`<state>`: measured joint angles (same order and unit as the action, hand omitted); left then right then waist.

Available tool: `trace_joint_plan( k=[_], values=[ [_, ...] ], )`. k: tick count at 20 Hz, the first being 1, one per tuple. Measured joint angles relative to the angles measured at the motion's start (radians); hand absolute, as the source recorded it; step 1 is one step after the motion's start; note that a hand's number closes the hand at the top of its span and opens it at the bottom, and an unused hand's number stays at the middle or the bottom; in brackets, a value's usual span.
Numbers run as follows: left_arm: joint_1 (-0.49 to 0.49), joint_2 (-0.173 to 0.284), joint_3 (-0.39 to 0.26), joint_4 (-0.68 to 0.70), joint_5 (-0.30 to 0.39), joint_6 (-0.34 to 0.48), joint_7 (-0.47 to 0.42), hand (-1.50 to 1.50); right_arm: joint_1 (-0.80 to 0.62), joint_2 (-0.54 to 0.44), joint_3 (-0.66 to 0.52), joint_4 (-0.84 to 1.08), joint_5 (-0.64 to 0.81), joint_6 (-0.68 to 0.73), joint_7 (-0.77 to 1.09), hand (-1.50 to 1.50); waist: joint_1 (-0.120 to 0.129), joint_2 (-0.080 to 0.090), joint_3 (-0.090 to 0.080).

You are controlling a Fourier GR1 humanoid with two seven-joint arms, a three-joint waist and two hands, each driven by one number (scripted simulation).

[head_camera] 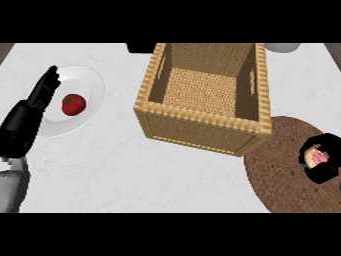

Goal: Pick the cupcake from the placemat and place it in the basket

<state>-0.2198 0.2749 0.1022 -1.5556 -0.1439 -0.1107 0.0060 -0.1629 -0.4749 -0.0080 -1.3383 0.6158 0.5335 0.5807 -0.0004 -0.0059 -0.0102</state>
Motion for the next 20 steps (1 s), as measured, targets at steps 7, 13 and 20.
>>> trace_joint_plan(
  k=[7, 13, 20],
  values=[
    [0.02, -0.01, 0.007, -0.03, -0.007, -0.003, 0.012, 0.0, -0.001, 0.0, 0.028, 0.032, 0.104, -0.087, -0.091, 1.5, 0.0, -0.002, -0.003],
    [0.001, -0.01, 0.007, -0.013, -0.005, -0.014, 0.003, 0.0, -0.085, -0.105, 0.036, 0.189, 0.199, -0.232, -0.354, 1.5, 0.018, 0.008, 0.007],
    [0.008, -0.023, -0.002, 0.002, -0.019, -0.008, -0.018, 0.0, -0.208, -0.168, -0.04, 0.32, 0.228, -0.445, -0.562, 1.5, 0.014, 0.01, 0.011]
  ],
)
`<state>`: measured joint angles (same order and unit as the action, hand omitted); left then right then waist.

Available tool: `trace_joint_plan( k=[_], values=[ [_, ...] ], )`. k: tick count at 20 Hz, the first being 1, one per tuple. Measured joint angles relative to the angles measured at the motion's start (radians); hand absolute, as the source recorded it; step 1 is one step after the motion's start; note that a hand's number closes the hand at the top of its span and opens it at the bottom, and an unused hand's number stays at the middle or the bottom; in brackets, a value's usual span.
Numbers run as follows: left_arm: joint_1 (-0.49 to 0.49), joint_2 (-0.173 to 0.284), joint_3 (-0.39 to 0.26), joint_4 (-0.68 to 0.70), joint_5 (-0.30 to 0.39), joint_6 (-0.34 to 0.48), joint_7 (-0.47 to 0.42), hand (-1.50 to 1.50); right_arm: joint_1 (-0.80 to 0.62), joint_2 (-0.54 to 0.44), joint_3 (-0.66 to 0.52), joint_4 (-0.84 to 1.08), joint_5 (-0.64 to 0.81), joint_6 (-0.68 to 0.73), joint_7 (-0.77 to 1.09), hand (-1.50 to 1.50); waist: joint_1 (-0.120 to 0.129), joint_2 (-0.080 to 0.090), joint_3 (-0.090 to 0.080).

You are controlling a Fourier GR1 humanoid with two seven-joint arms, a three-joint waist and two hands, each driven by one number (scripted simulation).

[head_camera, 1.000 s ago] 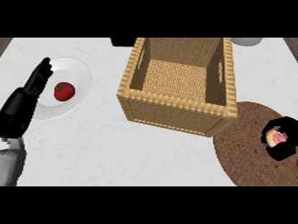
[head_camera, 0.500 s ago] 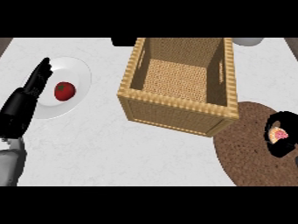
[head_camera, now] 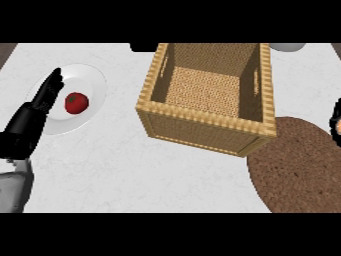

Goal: Pick the cupcake from the placemat and place it in the basket

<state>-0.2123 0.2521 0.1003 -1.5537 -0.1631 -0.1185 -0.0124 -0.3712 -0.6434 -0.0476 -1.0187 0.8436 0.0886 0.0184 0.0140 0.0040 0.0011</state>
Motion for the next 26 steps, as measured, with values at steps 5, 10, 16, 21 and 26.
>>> trace_joint_plan(
  k=[5, 10, 16, 21, 26],
  values=[
    [0.01, 0.007, 0.011, 0.005, 0.004, -0.003, -0.004, 0.0, -0.088, 0.033, -0.137, -0.062, -0.162, -0.06, -0.086, 1.5, -0.013, -0.007, 0.0],
    [0.01, 0.014, 0.021, -0.001, 0.006, -0.004, 0.009, 0.0, -0.187, 0.04, -0.239, -0.164, -0.356, 0.038, -0.116, 1.5, -0.021, -0.011, -0.001],
    [0.019, 0.011, 0.018, -0.031, 0.005, -0.006, 0.027, 0.0, -0.338, 0.032, -0.252, -0.317, -0.486, 0.177, 0.029, 1.5, -0.016, -0.011, -0.002],
    [0.016, -0.001, 0.013, -0.021, -0.003, 0.0, 0.014, 0.0, -0.486, 0.068, -0.213, -0.394, -0.566, 0.264, 0.231, 1.5, -0.012, -0.009, -0.003],
    [-0.003, -0.01, 0.011, -0.001, -0.007, 0.002, 0.012, 0.0, -0.638, 0.126, -0.14, -0.408, -0.595, 0.305, 0.423, 1.5, -0.008, -0.007, -0.003]
  ],
)
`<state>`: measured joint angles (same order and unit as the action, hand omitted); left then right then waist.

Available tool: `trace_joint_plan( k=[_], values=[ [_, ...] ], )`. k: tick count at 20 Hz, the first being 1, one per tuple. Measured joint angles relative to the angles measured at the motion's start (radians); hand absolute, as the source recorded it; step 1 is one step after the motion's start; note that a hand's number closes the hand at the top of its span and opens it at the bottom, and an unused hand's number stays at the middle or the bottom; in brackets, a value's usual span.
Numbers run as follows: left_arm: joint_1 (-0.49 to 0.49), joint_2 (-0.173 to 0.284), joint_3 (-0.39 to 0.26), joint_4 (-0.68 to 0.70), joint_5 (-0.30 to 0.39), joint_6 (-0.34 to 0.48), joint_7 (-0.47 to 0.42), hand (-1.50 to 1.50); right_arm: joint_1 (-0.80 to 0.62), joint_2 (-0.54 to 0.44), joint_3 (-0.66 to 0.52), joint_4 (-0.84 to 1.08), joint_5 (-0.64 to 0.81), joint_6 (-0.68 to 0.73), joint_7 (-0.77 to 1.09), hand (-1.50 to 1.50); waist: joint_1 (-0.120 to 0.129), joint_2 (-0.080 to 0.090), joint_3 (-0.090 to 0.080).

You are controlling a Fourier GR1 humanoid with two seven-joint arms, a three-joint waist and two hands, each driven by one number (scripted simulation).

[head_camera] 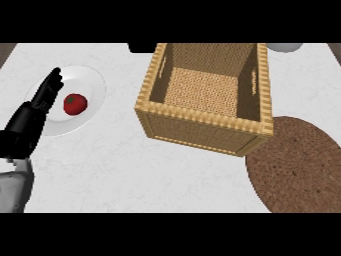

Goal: Pick the cupcake from the placemat and place it in the basket

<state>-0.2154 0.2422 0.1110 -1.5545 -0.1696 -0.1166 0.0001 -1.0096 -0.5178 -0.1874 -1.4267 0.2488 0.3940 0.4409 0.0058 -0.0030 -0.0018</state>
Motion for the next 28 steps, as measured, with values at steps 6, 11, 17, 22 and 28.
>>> trace_joint_plan(
  k=[6, 11, 17, 22, 28],
  values=[
    [-0.002, 0.007, 0.006, 0.001, 0.003, -0.012, -0.005, 0.0, -0.137, 0.099, 0.081, 0.062, 0.022, -0.018, 0.156, 1.5, 0.005, 0.002, 0.0],
    [0.004, 0.006, 0.004, 0.004, -0.002, -0.017, -0.017, 0.0, -0.207, 0.162, 0.137, 0.163, 0.047, -0.007, 0.203, 1.5, 0.007, 0.004, 0.001],
    [0.006, 0.01, 0.016, 0.006, 0.0, -0.021, -0.026, 0.0, -0.233, 0.192, 0.177, 0.23, 0.064, 0.042, 0.272, 1.5, 0.005, 0.003, 0.001],
    [0.016, 0.001, 0.009, -0.007, -0.009, -0.014, -0.016, 0.0, -0.223, 0.167, 0.272, 0.252, 0.153, 0.102, 0.28, 1.5, 0.003, 0.003, 0.001],
    [-0.002, 0.0, 0.01, -0.003, -0.011, -0.015, -0.003, 0.0, -0.229, 0.144, 0.319, 0.287, 0.208, 0.177, 0.232, -1.5, 0.002, 0.004, 0.001]
  ],
)
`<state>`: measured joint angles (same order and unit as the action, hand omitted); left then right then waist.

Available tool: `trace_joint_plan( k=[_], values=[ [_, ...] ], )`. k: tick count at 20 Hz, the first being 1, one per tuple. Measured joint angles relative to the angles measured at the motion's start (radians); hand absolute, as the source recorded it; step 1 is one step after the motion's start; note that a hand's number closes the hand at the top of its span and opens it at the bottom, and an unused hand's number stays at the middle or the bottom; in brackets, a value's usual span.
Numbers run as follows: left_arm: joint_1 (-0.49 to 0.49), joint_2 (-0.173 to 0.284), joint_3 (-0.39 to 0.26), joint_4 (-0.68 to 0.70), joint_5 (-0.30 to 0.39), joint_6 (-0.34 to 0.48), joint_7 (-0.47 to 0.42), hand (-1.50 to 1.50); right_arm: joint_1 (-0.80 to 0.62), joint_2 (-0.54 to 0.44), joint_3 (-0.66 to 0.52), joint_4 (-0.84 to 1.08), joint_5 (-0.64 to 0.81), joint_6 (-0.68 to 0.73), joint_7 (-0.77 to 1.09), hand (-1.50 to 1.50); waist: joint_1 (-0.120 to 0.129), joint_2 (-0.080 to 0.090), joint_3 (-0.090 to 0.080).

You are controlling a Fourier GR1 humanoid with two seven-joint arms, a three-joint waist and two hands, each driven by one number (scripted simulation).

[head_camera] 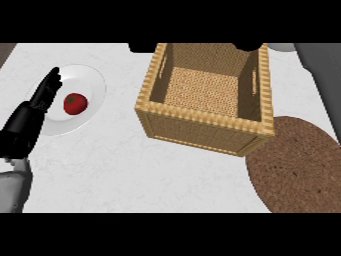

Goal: Pick the cupcake from the placemat and place it in the basket

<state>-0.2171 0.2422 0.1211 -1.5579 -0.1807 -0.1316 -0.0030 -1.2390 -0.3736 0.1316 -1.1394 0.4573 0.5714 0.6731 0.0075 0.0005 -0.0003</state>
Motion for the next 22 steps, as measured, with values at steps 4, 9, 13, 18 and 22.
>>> trace_joint_plan(
  k=[4, 9, 13, 18, 22],
  values=[
    [0.008, 0.004, 0.009, -0.009, 0.003, -0.003, 0.003, 0.0, 0.016, 0.006, -0.039, -0.002, -0.041, 0.058, 0.002, -1.5, -0.002, -0.001, 0.0],
    [0.015, -0.002, 0.009, -0.002, 0.001, -0.004, -0.011, 0.0, 0.025, 0.041, -0.088, 0.004, -0.064, 0.038, -0.011, -1.5, -0.001, -0.001, 0.0],
    [0.013, -0.008, 0.004, -0.012, -0.005, 0.0, 0.001, 0.0, 0.021, 0.089, -0.166, 0.004, -0.085, -0.08, -0.01, -1.5, 0.001, 0.0, 0.0],
    [0.004, -0.009, 0.004, -0.017, -0.001, -0.001, 0.015, 0.0, 0.036, 0.107, -0.287, -0.022, -0.09, -0.279, 0.007, -1.5, -0.003, 0.0, 0.001],
    [0.012, -0.005, 0.006, -0.028, 0.003, -0.009, 0.016, 0.0, 0.047, 0.056, -0.391, 0.001, -0.095, -0.385, -0.009, -1.5, -0.001, 0.001, 0.001]
  ],
)
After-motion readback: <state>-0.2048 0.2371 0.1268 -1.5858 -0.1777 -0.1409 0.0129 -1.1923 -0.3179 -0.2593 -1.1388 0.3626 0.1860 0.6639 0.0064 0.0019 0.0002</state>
